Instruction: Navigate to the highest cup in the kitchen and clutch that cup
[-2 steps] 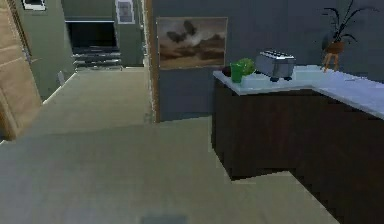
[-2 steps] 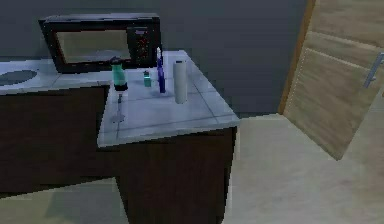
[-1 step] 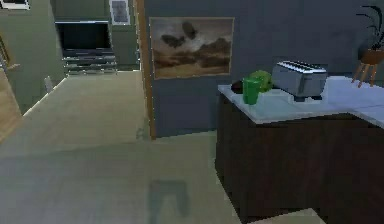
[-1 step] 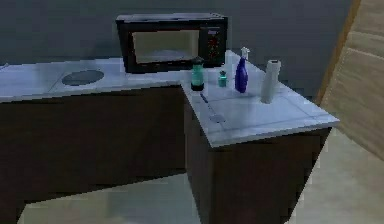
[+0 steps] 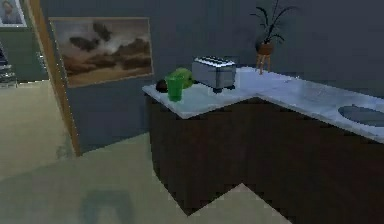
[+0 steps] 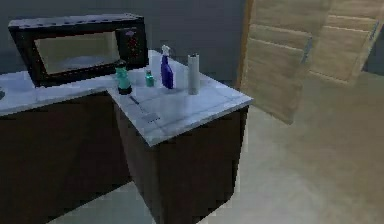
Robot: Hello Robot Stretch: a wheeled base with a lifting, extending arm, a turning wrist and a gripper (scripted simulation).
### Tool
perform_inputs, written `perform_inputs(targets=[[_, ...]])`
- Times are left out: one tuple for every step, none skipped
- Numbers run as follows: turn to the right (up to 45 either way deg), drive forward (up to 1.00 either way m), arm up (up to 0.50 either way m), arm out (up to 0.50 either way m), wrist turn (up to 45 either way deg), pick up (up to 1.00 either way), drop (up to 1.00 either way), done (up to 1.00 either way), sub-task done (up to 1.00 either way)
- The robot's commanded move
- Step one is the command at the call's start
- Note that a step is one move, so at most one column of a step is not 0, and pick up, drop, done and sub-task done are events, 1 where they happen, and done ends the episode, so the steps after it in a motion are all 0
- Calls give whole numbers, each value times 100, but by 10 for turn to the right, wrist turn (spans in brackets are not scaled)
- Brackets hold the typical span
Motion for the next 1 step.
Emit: perform_inputs(targets=[[0,40,0,0,0,0,0,0,0]])
